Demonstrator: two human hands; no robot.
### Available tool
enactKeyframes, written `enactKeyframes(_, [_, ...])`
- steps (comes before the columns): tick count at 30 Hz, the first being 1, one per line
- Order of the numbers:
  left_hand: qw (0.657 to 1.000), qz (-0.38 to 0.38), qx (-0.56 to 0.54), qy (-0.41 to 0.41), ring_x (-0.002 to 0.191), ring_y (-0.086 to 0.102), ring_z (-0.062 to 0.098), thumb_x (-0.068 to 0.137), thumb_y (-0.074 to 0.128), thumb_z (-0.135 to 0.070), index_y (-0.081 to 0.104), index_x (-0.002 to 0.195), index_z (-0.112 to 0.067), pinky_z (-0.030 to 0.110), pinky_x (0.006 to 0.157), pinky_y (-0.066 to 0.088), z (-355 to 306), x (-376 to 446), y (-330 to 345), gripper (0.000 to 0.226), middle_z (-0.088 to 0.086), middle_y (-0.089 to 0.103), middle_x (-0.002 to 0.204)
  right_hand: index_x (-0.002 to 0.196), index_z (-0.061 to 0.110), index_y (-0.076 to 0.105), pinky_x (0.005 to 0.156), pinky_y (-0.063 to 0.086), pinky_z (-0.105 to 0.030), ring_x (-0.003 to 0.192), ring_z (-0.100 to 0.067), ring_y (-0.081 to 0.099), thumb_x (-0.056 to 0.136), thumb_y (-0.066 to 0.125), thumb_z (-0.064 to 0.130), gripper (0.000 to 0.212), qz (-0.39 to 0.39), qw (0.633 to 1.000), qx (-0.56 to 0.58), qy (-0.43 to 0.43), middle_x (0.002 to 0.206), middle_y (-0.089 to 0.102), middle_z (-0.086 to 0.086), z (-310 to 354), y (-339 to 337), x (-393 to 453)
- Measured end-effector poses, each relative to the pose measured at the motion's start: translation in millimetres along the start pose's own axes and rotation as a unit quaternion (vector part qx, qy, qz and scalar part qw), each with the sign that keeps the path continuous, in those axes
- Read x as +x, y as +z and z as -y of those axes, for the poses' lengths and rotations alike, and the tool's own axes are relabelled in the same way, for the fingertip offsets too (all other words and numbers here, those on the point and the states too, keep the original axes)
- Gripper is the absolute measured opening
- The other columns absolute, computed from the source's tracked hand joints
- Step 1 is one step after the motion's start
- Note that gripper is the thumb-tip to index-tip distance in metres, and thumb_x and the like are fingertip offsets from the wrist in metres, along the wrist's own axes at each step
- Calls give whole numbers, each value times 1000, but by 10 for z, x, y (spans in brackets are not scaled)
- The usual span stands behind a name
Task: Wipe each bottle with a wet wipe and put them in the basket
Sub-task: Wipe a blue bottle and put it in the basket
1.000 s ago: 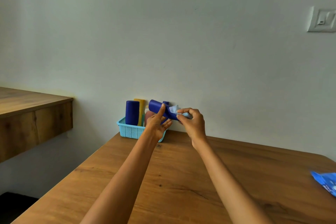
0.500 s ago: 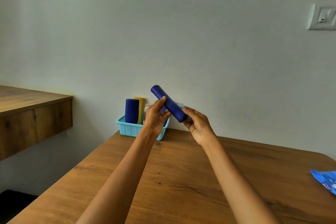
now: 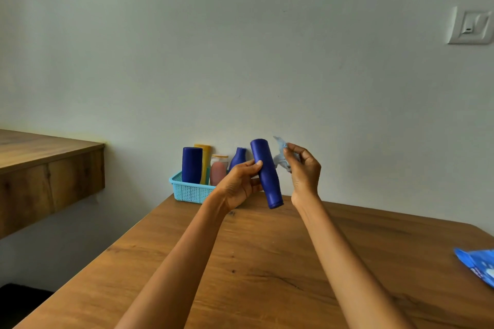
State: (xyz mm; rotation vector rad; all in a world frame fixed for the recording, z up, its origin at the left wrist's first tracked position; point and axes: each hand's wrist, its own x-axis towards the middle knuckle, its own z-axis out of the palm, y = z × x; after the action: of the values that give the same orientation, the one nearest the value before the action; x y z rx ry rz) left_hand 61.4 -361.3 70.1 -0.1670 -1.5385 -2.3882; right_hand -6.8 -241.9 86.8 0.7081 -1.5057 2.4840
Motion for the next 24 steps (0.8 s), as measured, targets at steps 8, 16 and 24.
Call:
enactKeyframes(8, [1000, -9, -15, 20, 90, 65, 24, 74, 66, -20, 60, 107, -9, 39, 81, 54, 30, 39, -1, 35, 9, 70, 94, 113, 13, 65, 73, 53, -23, 95, -15, 62, 94, 52, 18, 23, 106, 986, -121, 40, 106, 67, -2, -44, 67, -36])
enactKeyframes(16, [996, -78, -3, 40, 91, 61, 25, 77, 65, -18, 57, 110, -4, 39, 80, 52, 21, 56, -76, 37, 13, 62, 99, 102, 10, 70, 80, 56, -33, 91, -15, 63, 90, 58, 12, 17, 173, 951, -257, 0, 104, 69, -4, 36, 25, -50])
enactKeyframes(24, [995, -87, 35, 18, 88, 64, 23, 74, 70, -30, 60, 108, -8, 35, 73, 55, 45, 48, -81, 41, 12, 65, 99, 96, 8, 68, 77, 54, -23, 89, -15, 62, 89, 57, 15, 14, 73, 954, -277, -86, 99, 67, -6, 46, 69, -36])
